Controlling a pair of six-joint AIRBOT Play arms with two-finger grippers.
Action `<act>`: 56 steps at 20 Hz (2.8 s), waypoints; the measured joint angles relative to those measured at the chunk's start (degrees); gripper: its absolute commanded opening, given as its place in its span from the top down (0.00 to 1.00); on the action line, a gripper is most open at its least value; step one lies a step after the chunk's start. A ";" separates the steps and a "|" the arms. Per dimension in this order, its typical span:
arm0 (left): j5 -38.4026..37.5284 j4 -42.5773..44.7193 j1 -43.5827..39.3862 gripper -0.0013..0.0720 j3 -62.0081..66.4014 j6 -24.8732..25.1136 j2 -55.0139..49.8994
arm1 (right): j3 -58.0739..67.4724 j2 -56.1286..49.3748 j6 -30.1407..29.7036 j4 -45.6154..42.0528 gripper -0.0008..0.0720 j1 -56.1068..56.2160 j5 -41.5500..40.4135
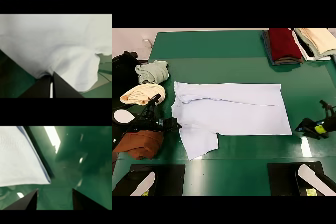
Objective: Fold the shirts.
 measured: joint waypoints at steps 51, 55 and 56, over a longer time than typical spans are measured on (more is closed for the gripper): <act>7.93 0.46 -16.00 0.95 43.69 -1.38 -39.60 | 30.91 -38.03 -11.37 21.64 0.95 11.61 0.13; 13.14 0.13 -23.50 0.95 46.25 -3.48 -44.19 | 30.23 -35.01 -12.70 24.15 0.97 13.92 -3.65; 13.88 0.09 -25.11 0.95 47.78 -3.76 -45.94 | 30.14 -33.11 -12.87 24.85 0.97 14.27 -3.98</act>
